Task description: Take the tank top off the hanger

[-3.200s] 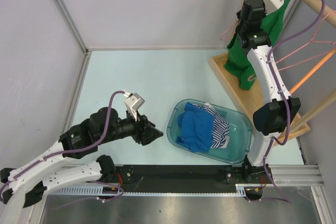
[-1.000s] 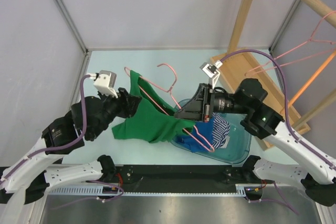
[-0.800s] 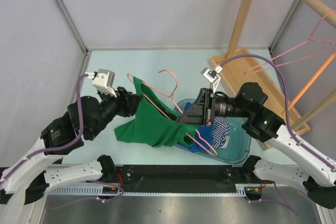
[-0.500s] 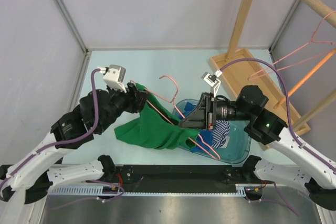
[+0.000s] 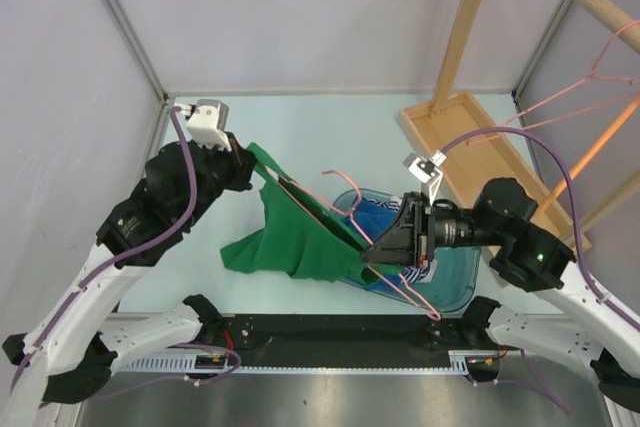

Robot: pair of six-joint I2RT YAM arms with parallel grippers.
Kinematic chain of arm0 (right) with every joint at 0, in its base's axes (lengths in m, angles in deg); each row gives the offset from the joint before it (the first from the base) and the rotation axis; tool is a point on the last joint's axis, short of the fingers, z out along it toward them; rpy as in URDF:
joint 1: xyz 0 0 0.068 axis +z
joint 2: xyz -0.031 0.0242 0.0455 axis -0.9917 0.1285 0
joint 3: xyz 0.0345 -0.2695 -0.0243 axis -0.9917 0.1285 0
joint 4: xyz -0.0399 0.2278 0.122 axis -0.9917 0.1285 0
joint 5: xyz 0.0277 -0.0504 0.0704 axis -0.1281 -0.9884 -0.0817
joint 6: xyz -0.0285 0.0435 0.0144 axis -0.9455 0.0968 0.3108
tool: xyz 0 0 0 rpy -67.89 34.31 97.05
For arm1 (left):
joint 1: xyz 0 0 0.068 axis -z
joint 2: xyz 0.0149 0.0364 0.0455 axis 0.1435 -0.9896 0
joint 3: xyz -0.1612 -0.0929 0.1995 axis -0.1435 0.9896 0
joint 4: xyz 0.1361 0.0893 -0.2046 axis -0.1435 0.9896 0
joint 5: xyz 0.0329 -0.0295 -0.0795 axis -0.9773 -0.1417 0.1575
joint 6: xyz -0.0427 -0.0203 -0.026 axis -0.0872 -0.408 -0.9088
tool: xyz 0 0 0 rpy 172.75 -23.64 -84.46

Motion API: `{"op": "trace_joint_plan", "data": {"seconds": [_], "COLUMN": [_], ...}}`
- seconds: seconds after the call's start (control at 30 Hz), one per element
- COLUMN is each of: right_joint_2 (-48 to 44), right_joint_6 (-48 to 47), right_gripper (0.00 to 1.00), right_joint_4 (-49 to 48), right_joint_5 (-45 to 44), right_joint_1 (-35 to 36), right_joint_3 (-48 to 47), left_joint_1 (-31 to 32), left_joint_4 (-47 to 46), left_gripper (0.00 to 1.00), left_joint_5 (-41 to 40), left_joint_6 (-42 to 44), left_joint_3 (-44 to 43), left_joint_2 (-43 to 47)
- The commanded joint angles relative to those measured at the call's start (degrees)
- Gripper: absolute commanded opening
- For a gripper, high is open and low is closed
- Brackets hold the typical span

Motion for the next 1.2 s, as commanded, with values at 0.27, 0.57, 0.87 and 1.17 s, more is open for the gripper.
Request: {"op": "trace_joint_plan", "data": {"seconds": [0.27, 0.57, 0.87, 1.17], "right_joint_2": [-8.9, 3.8, 24.6, 32.9], "right_joint_6": [-1.4, -2.1, -11.8, -11.7], "right_gripper": [0.00, 0.00, 0.00, 0.00], "right_joint_4": [-3.1, -24.4, -29.6, -28.3], "right_joint_5": [2.2, -3.7, -15.6, -20.2], "right_joint_1": [0.5, 0.6, 1.0, 1.2], "right_joint_3": [3.3, 1.4, -11.0, -13.7], "left_joint_1": [-13.7, -13.7, -13.7, -13.7], "left_joint_4": [-0.5, -3.7, -5.7, 2.0], "left_gripper": [0.00, 0.00, 0.00, 0.63], "left_joint_5": [14.4, 31.2, 42.3, 35.2], "left_joint_6": [2.1, -2.8, -7.8, -3.8], "left_joint_3": [4.1, 12.9, 18.9, 13.4], "left_joint_2": [0.0, 7.1, 14.5, 15.8]}}
